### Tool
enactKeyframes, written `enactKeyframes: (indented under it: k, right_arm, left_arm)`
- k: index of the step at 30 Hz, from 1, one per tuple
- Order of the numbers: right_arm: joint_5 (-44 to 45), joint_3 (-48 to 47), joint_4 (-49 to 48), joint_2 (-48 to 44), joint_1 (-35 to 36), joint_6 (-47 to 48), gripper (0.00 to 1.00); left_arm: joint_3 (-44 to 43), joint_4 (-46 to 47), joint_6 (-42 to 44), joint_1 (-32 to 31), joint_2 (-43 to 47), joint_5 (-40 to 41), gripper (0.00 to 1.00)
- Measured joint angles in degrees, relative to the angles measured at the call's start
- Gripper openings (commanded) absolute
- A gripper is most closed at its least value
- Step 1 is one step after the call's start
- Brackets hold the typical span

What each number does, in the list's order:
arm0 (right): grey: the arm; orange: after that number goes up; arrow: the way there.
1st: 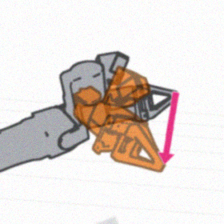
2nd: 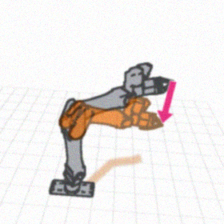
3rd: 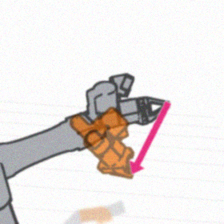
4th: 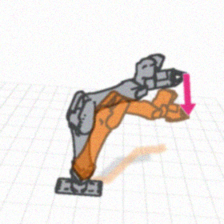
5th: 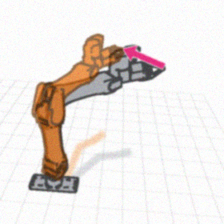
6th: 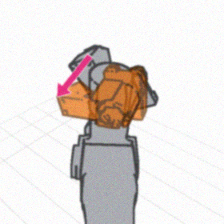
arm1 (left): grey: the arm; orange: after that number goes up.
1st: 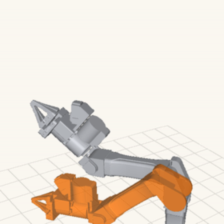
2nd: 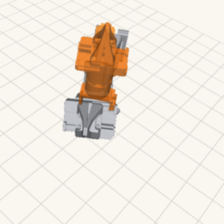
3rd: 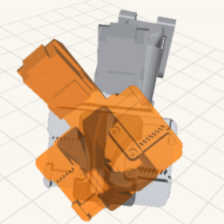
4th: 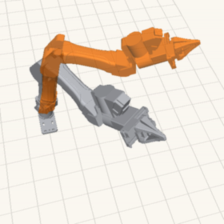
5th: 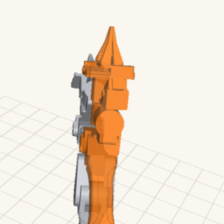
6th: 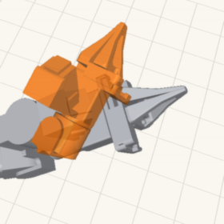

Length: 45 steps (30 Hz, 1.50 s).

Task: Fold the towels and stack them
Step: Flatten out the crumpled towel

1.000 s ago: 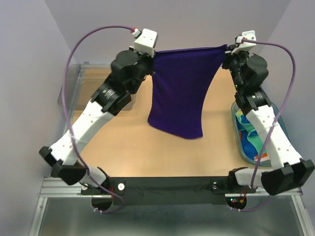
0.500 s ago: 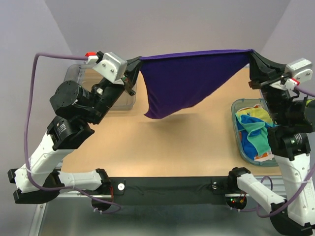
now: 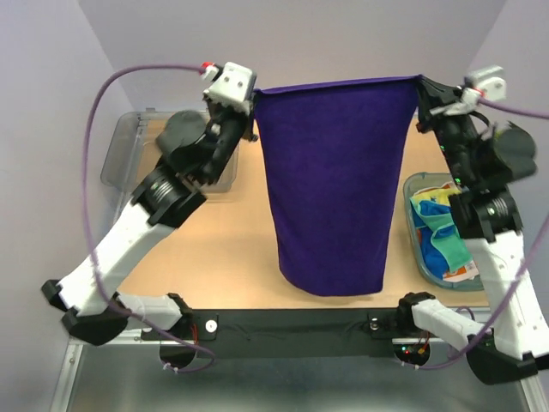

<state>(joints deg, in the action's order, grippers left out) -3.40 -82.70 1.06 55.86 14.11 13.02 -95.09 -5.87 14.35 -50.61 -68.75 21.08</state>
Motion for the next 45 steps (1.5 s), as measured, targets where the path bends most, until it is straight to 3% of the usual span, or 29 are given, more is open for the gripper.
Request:
enactKeyframes:
  k: [4, 9, 17, 24, 26, 28, 34, 38, 41, 45]
  right_arm:
    - [5.57, -0.17, 0.00, 9.22, -0.02, 0.15, 0.01]
    - [12.52, -0.11, -0.83, 25.53, -0.57, 1.11, 0.00]
    - [13.33, 0.00, -8.76, 43.78, -2.93, 0.07, 0.01]
    - [10.36, -0.09, -16.61, 49.40, -3.98, -0.20, 0.00]
    - [9.31, -0.09, -17.88, 49.62, -4.15, -0.17, 0.01]
    - [8.41, 0.00, -19.06, 49.44, -4.31, -0.20, 0.00]
    - [4.44, 5.33, -17.70, 40.02, -4.50, -0.33, 0.01]
    - [-0.52, 10.60, -15.21, 24.28, -4.50, 0.20, 0.01]
    - [-3.19, 13.35, -15.15, 11.45, -4.74, 0.57, 0.01]
    - [-7.54, 14.25, -13.88, -1.90, -5.09, 0.79, 0.00]
  left_arm:
    - [-0.46, 0.46, -4.42, 9.79, -10.69, -1.84, 0.00]
    - [-4.07, 0.22, -6.34, 16.24, -27.08, -3.02, 0.02]
    - [-21.27, -0.70, -7.87, 22.21, -50.62, -5.79, 0.07]
    - [-25.70, -0.46, -9.31, 24.48, -55.82, -8.79, 0.10]
    - [-25.68, -0.28, -9.38, 24.59, -55.82, -9.07, 0.06]
    - [-25.09, 0.31, -9.49, 24.61, -55.43, -9.18, 0.00]
    - [-15.89, -0.42, -8.81, 24.02, -46.53, -10.88, 0.00]
    - [-3.04, 1.79, -5.62, 20.04, -29.62, -10.16, 0.00]
    - [4.94, 4.87, -2.19, 12.44, -14.03, -7.80, 0.00]
    - [8.13, 7.34, 1.03, 2.45, 1.01, -6.91, 0.00]
